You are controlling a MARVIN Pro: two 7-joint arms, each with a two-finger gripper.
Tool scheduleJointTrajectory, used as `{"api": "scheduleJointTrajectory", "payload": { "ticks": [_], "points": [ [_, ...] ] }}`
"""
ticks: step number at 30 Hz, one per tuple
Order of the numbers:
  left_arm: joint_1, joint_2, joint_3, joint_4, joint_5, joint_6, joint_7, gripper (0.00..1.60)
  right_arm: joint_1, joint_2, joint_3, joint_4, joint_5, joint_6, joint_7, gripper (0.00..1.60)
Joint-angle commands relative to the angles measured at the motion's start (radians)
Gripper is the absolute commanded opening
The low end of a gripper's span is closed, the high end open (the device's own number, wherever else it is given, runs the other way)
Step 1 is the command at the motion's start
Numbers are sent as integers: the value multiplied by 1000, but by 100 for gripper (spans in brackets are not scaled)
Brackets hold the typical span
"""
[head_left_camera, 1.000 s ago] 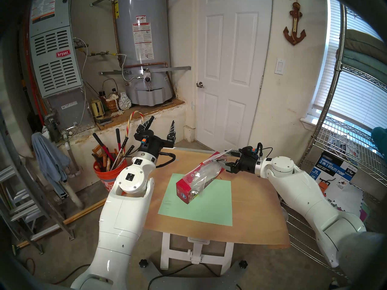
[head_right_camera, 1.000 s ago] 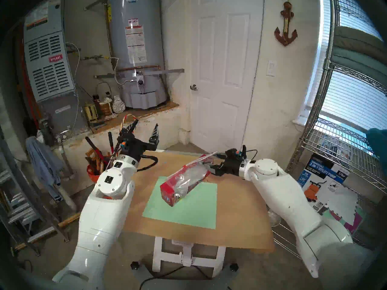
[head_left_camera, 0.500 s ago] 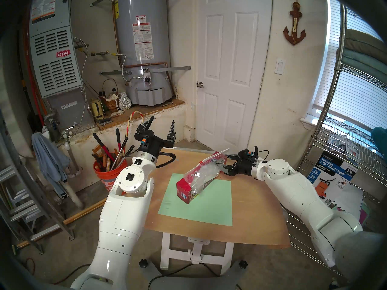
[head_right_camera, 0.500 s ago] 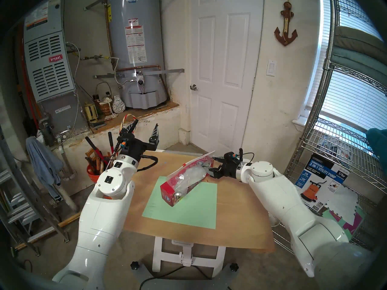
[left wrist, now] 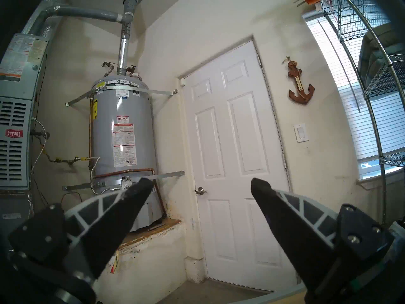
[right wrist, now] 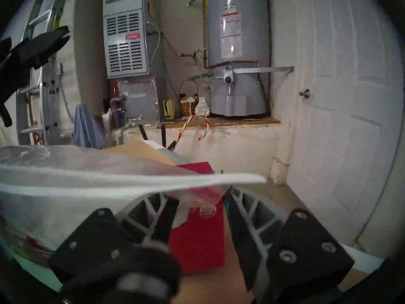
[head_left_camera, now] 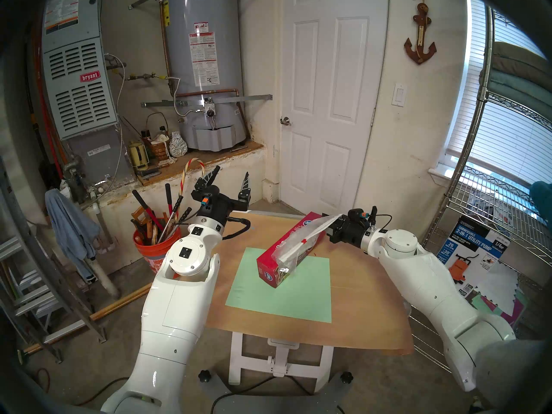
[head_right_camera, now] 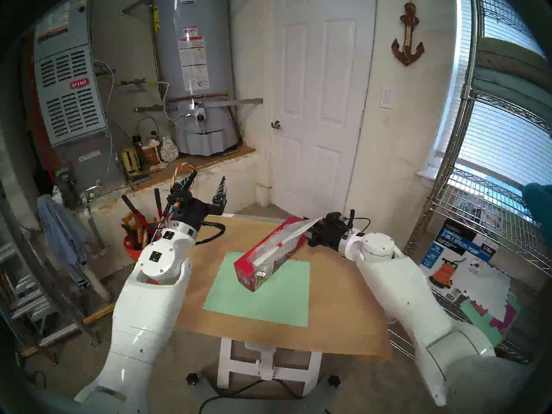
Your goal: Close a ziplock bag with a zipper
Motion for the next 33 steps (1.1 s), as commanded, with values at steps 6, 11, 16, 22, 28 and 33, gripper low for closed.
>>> {"api": "scheduleJointTrajectory", "payload": {
  "ticks": [6, 11, 16, 22, 28, 33],
  "points": [
    [-13, 2, -2, -16, 1, -4, 0, 160, -192, 4, 36, -177, 64, -55, -54, 72],
    [-13, 1, -2, -15, 1, -4, 0, 160, -260, -1, 53, -237, 87, -82, -70, 70],
    [-13, 1, -2, -13, 1, -4, 0, 160, -319, -15, 64, -294, 101, -113, -87, 69],
    [-13, 1, -2, -11, 0, -4, 0, 160, -427, -10, 75, -417, 113, -131, -121, 65],
    [-13, 0, -2, -10, 0, -4, 0, 160, -493, -20, 90, -447, 118, -164, -162, 67],
    [-14, 0, -2, -8, 0, -5, 0, 160, -563, -33, 107, -503, 122, -192, -215, 65]
  ]
}}
